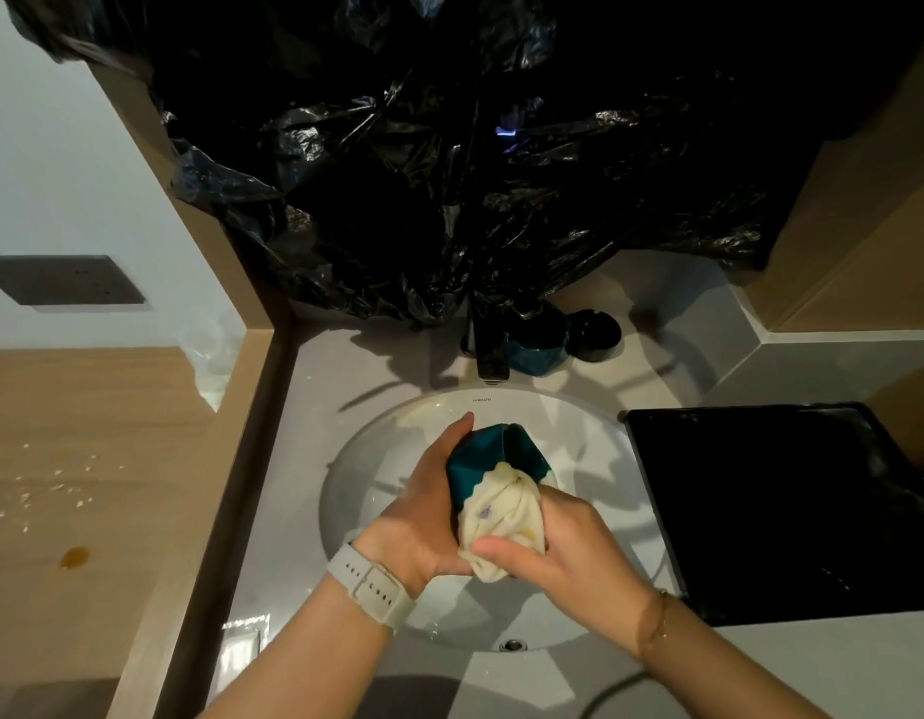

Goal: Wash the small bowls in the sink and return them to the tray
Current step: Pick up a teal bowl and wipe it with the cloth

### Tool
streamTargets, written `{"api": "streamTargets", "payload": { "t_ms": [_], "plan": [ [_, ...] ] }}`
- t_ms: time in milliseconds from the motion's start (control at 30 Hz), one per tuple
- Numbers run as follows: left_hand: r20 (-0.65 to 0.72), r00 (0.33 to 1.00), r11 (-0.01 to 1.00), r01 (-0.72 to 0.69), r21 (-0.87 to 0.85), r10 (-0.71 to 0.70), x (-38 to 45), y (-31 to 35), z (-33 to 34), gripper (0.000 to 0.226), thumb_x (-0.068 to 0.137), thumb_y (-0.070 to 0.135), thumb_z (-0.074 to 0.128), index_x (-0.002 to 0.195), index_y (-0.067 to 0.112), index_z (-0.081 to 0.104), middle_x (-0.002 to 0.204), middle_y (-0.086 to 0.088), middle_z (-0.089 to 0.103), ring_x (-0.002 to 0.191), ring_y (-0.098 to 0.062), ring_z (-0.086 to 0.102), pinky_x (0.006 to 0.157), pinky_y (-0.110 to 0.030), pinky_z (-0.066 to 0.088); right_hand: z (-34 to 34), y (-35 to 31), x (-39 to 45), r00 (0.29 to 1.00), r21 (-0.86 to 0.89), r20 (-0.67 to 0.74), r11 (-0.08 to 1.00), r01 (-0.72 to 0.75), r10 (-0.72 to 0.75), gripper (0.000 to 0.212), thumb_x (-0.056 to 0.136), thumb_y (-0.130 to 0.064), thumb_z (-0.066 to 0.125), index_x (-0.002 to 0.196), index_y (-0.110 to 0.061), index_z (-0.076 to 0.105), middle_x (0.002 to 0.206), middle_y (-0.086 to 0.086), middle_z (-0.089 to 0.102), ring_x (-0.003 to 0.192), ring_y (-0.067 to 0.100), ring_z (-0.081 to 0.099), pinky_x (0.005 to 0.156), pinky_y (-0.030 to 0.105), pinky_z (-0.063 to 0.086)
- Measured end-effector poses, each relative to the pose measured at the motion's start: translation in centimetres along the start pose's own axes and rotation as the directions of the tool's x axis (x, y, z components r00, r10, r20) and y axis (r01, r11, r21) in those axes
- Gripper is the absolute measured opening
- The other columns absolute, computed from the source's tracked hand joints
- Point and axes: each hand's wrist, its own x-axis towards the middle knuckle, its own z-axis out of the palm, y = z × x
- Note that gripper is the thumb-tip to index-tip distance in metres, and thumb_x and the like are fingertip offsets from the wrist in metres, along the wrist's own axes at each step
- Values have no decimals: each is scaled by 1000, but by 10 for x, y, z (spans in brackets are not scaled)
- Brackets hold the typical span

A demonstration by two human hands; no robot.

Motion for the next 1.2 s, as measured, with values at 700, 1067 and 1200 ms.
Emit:
{"api": "streamTargets", "payload": {
  "t_ms": [700, 1067, 1200],
  "plan": [
    [-8, 999, 997, 51, 57, -51, -2, -17, 2, 62, 77, 56, 65, 108, 2, 68, 96, -17, 67, 90, -32, 62, 86, -40, 46, -17, -9, -5, 993, -108, 114, 994, 4, 9, 37, 75, -51, 71, 94, -20, 66, 87, -11, 67, 84, 6, 63, 75, 22, 50],
    [33, 971, 912, -233, 336, 236, 0, -19, 12, 50, 88, 54, 48, 69, 16, 73, 73, -9, 67, 70, -23, 65, 71, -33, 44, -4, -11, -3, 983, 455, -42, 880, -138, 176, 17, 73, -36, 75, 86, -26, 70, 82, -6, 73, 80, 7, 69, 70, 22, 53],
    [80, 982, 943, -185, 276, 169, -2, -17, 22, 57, 93, 49, 43, 65, 10, 73, 65, -9, 66, 61, -21, 67, 61, -28, 52, -17, -11, -8, 994, 267, -30, 959, -95, 107, 39, 66, -55, 65, 83, -20, 68, 80, -5, 70, 78, 6, 66, 70, 21, 54]
  ]
}}
